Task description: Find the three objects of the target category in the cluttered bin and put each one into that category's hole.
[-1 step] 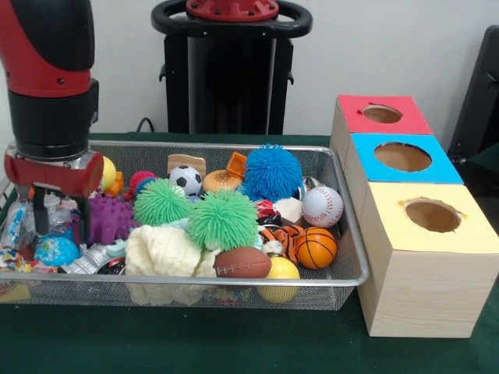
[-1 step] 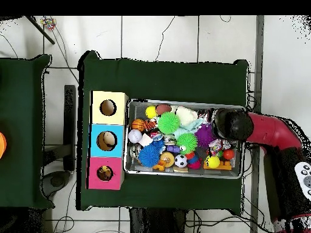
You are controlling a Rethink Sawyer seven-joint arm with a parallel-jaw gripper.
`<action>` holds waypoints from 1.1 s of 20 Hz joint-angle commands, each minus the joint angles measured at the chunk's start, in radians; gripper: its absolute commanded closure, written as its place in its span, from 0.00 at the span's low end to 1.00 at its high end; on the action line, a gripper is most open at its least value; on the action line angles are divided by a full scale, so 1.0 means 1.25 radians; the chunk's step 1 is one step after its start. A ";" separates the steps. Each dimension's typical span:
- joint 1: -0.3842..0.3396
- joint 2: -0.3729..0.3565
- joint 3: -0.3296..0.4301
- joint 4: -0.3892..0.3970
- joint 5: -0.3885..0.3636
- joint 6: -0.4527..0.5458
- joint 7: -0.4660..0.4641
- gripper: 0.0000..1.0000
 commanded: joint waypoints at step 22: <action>-0.005 0.195 0.010 -0.009 -0.104 0.152 -0.302 0.00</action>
